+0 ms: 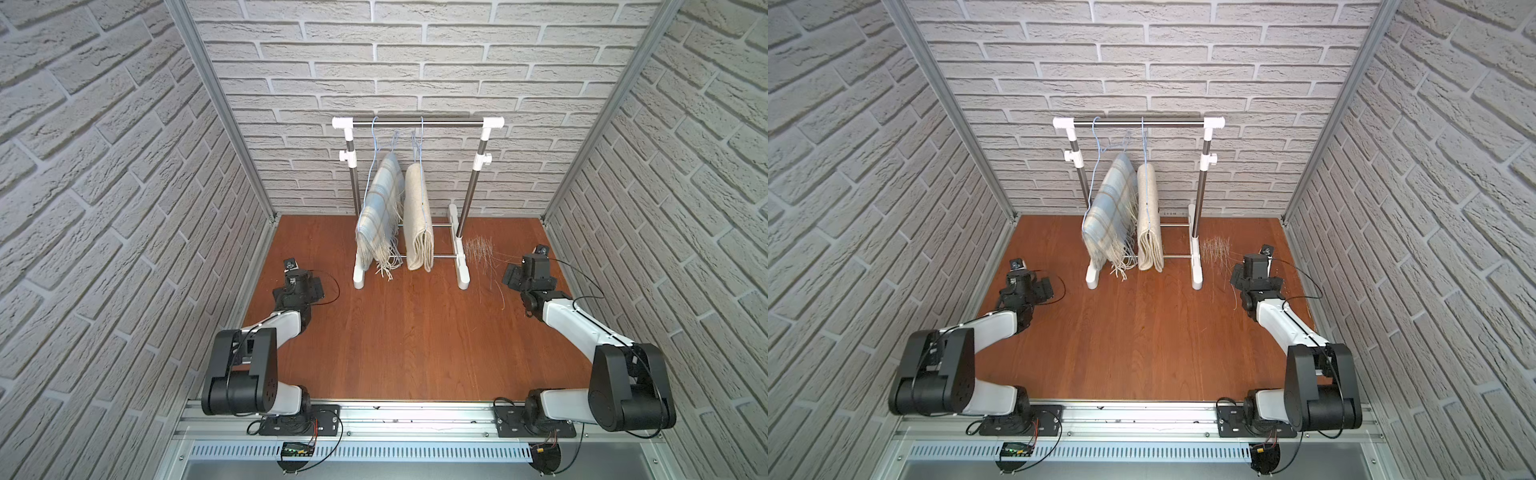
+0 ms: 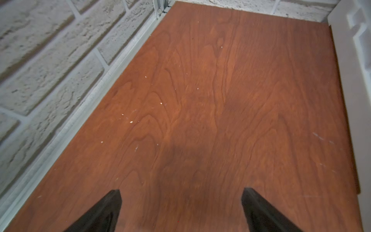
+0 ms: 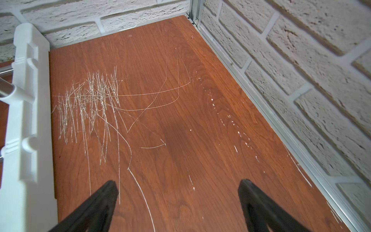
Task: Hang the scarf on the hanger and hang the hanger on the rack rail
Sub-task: Reset both arms
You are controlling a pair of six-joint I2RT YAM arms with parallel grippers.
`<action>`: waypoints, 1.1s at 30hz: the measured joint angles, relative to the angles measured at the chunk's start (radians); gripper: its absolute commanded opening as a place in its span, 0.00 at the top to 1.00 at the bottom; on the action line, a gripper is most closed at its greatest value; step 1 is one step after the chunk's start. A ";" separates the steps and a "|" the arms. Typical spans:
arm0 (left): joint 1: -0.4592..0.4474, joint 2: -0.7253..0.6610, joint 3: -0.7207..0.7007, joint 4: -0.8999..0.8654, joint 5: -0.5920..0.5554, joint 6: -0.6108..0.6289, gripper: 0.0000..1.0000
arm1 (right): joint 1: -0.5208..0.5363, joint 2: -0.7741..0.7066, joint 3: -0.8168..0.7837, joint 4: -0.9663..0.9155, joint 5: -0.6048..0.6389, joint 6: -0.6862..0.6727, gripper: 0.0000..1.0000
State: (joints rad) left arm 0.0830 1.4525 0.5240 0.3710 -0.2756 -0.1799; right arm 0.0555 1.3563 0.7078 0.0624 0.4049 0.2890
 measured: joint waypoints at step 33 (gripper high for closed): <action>0.003 0.095 -0.147 0.468 0.131 0.082 0.02 | -0.024 0.195 -0.301 0.710 -0.320 -0.219 0.01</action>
State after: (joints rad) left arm 0.0864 1.5478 0.3771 0.8394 -0.1448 -0.0982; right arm 0.0319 1.5513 0.4072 0.7723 0.0853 0.0696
